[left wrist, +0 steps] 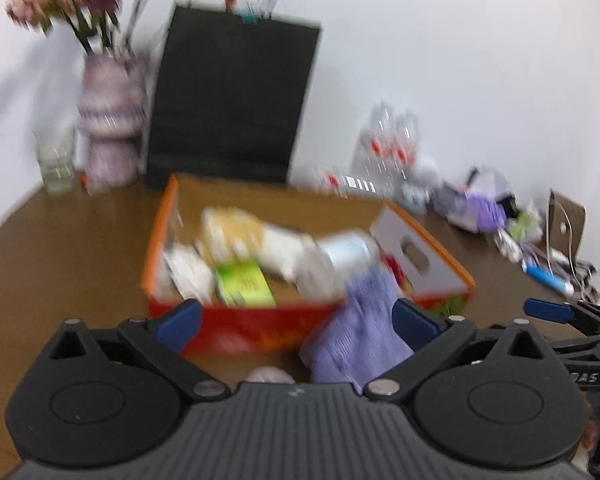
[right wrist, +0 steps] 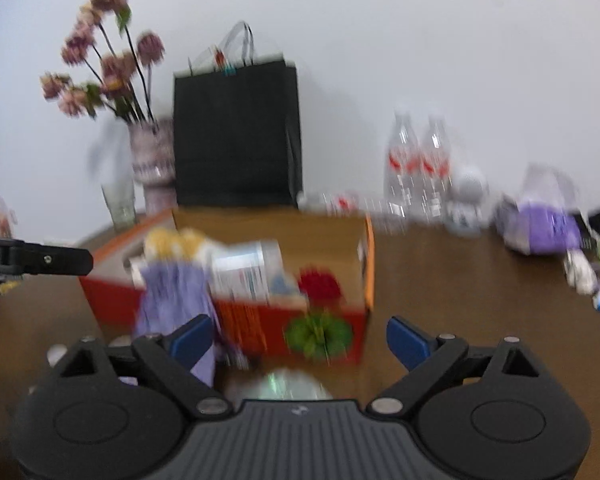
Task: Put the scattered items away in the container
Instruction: 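Grasp the purple drawstring bag with the left gripper while the right grasps the iridescent bag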
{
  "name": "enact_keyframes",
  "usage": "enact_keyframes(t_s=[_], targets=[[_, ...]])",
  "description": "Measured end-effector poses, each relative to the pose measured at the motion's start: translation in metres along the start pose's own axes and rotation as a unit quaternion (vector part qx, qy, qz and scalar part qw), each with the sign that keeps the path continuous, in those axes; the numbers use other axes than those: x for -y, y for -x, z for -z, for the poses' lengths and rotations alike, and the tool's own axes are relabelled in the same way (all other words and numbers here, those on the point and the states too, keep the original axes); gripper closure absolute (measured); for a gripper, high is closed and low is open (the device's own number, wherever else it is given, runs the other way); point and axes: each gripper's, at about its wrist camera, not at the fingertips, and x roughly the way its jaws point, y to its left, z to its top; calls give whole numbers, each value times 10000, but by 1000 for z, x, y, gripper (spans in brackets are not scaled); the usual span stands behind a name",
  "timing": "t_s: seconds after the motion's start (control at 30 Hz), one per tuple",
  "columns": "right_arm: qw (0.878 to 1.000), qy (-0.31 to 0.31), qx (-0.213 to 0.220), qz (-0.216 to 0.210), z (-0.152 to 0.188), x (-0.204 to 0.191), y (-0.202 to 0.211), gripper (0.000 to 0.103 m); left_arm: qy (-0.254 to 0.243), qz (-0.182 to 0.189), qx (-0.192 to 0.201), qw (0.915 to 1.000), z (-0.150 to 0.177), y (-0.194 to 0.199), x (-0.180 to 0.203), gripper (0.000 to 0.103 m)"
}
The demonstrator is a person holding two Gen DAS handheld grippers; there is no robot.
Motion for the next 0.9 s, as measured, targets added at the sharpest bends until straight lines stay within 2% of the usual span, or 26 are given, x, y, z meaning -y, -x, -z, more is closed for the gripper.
enact_keyframes(t_s=[0.13,0.27,0.47,0.67,0.77,0.8,0.83,0.9], targets=[[9997,-101,-210,18,22,1,-7,10,-34,-63,-313,9995,20,-21,21,0],[9991,-223,-369,9,37,3,-20,10,18,-358,-423,9985,32,-37,36,0],[9986,-241,-444,-167,38,2,-24,12,76,-466,-444,9979,35,-51,45,0],[9986,-218,-455,-140,37,0,-27,12,61,-646,-390,9971,35,-65,52,0],[9986,-206,-463,-117,36,0,-29,17,46,-676,-389,9969,35,-70,56,0],[9986,-215,-460,-123,36,0,-30,25,22,-680,-386,9969,36,-71,58,5],[9985,-231,-467,-137,35,1,-30,38,-15,-668,-364,9971,37,-71,60,10],[9981,-301,-503,-189,35,3,-31,50,-72,-594,-325,9977,38,-70,63,38]])
